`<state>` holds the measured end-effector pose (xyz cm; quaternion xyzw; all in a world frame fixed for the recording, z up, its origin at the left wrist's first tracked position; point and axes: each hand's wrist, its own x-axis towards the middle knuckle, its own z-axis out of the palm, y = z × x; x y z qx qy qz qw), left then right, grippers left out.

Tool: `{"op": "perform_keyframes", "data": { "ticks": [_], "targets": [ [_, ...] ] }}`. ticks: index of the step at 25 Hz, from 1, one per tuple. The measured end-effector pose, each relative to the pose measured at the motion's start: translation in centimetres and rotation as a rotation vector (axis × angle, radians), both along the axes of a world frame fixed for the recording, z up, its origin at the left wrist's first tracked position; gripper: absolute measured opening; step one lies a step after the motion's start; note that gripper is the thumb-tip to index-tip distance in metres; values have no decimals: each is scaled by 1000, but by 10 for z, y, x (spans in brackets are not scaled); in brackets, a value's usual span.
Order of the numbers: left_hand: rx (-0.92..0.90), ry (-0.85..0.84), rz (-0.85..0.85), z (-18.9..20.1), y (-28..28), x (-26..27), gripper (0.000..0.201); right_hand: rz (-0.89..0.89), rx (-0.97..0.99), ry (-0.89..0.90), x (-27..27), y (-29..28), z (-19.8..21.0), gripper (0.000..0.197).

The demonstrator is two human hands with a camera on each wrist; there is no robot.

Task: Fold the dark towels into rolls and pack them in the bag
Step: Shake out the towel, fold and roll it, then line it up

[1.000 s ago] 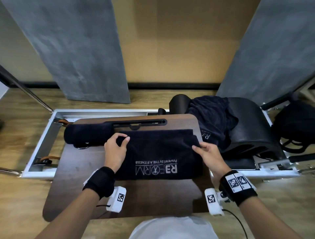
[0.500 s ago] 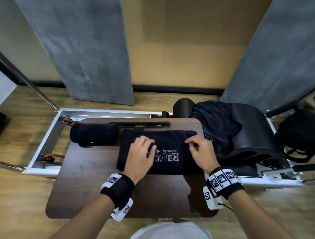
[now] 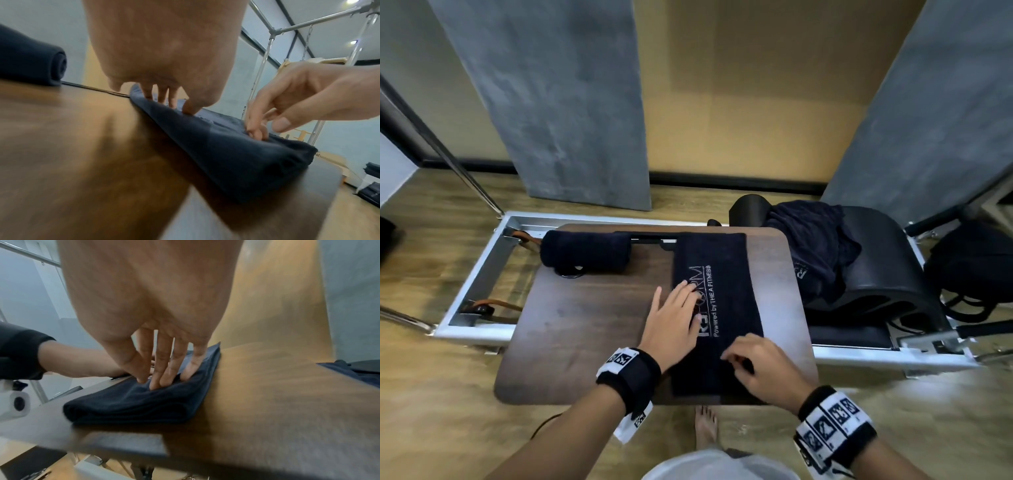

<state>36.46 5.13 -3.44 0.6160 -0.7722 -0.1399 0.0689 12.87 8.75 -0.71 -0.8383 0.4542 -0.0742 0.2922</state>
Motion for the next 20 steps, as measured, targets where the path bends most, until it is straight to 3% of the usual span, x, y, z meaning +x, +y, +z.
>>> {"op": "perform_keyframes", "data": {
  "ticks": [3,7,10,15,18,20],
  "targets": [
    [66,-23,-80,-7,30,6,67,39,-26,-6,11,25,-9,38],
    [-3,-25,-239,-14,77,15,75,2,-150,86,16,45,-20,56],
    [21,71,-313,-20,102,30,78,-48,-171,97,18,56,-23,55],
    [-58,318,-265,-17,113,55,47,-108,-196,52,20,64,-19,30],
    [-100,284,-267,-13,112,57,34,-164,-231,25,24,66,-17,34],
    [-113,394,-214,-13,109,52,21,-176,-267,38,27,70,-15,32]
  ]
}}
